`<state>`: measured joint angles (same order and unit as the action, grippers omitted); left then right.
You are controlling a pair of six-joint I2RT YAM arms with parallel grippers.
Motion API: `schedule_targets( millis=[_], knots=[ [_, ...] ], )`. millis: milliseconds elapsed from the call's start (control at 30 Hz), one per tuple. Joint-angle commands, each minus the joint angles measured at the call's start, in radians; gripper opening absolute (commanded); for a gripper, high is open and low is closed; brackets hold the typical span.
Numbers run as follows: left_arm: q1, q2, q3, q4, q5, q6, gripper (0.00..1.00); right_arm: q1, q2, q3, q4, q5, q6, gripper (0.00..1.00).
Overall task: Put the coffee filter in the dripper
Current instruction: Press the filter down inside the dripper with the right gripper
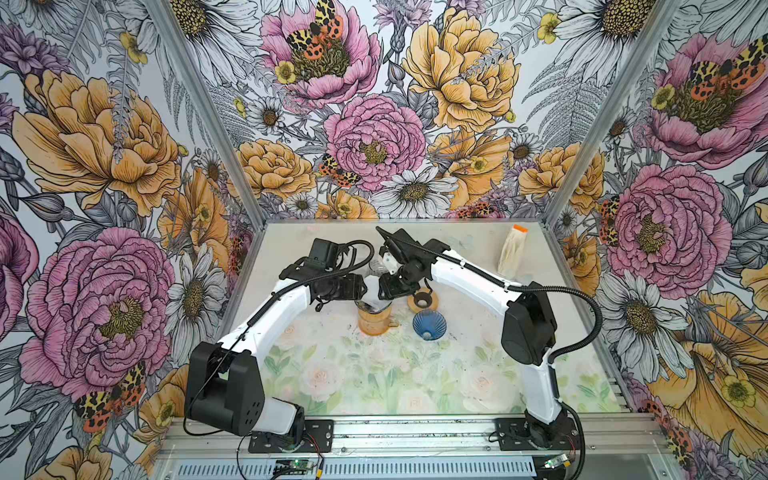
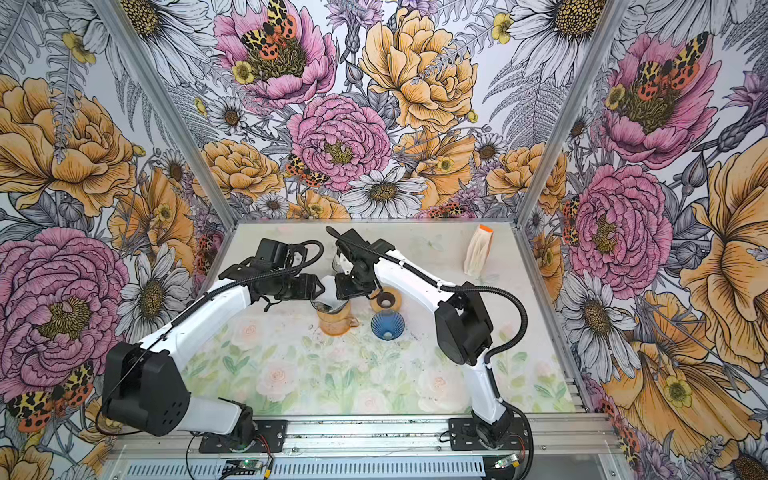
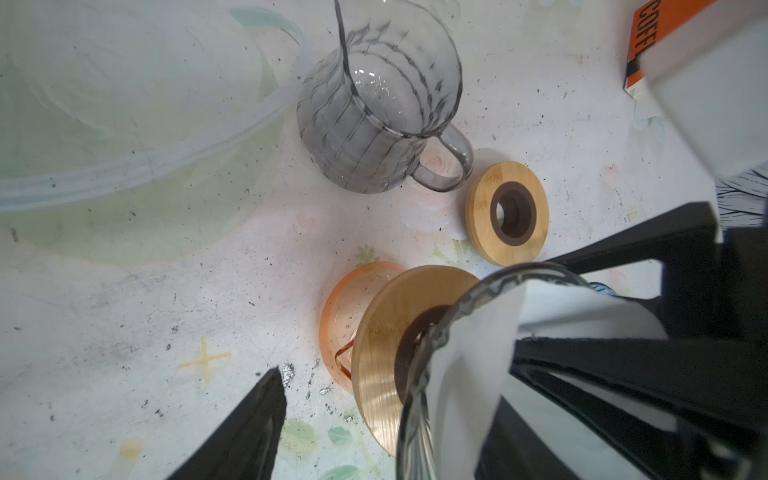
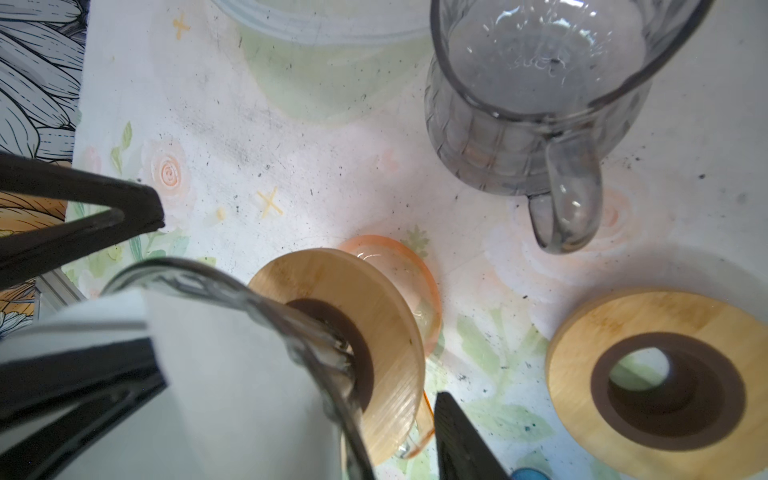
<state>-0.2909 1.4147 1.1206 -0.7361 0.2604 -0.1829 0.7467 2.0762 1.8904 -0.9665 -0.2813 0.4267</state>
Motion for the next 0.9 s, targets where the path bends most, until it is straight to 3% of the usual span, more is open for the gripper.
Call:
schedule_targets(
  millis=[0,533,867],
  knots=[
    [-0.004,-0.042,0.026,0.006,-0.010,0.010,0.69,-0.003,-0.058,0.029,0.010,0.007,0.005,0.48],
    [0.027,-0.077,-0.060,0.009,-0.030,0.017,0.68,-0.006,-0.108,-0.055,0.008,0.103,0.025,0.48],
    [0.033,-0.059,-0.062,0.014,-0.023,0.020,0.67,-0.006,-0.068,-0.042,0.009,0.090,0.026,0.48]
  ],
)
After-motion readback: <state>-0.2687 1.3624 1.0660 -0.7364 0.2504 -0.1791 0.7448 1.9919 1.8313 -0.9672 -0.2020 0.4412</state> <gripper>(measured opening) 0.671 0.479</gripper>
